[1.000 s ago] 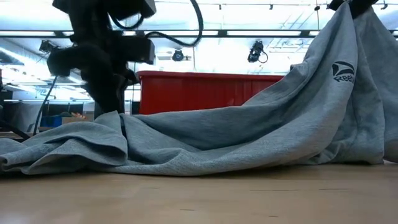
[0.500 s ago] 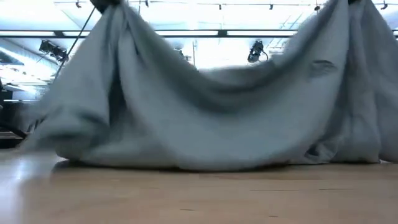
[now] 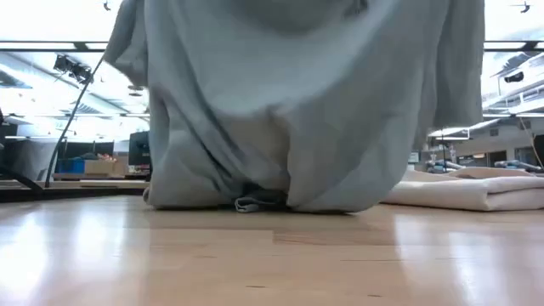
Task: Fold Laundry from Bin
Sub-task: Fold the gray shirt
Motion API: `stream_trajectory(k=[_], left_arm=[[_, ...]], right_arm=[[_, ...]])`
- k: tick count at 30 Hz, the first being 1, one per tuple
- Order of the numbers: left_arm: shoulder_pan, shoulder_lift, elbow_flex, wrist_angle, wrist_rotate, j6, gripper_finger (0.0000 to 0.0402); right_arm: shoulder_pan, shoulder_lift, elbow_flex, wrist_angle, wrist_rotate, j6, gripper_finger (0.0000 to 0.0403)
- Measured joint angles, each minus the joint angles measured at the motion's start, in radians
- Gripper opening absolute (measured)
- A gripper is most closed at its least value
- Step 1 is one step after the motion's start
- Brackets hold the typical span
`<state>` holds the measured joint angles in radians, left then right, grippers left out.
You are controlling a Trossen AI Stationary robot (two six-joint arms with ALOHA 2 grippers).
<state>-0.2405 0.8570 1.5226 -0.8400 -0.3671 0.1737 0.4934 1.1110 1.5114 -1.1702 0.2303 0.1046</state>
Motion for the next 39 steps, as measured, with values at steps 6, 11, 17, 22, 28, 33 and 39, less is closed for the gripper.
stream_trajectory(k=[6,11,17,22,28,33,39], left_arm=[[0.000,0.001,0.124,0.107,0.030,0.148,0.0004],[0.000,0.001,0.211,0.196,0.032,0.230,0.0005],[0.000,0.002,0.262,0.369,0.026,0.312,0.0006],[0.000,0.008,0.273,0.529,-0.110,0.315,0.0006],[0.001,0.009,0.273,0.573,-0.403,0.413,0.0006],[0.001,0.040,0.273,0.637,-0.446,0.637,0.0006],[0.002,0.110,0.273,0.890,-0.338,1.022,0.0007]], right_arm=[[0.000,0.000,0.123,-0.008,-0.071,-0.107,0.0013],[0.000,-0.001,0.234,0.023,-0.068,-0.225,0.0013],[0.000,-0.007,0.361,0.029,0.103,-0.267,0.0013],[0.000,-0.024,0.419,0.010,0.334,-0.267,0.0013],[-0.001,-0.038,0.432,-0.052,0.676,-0.286,0.0013],[-0.047,-0.001,0.432,-0.047,0.981,-0.425,0.0013],[-0.154,0.077,0.432,0.184,1.216,-0.800,0.0013]])
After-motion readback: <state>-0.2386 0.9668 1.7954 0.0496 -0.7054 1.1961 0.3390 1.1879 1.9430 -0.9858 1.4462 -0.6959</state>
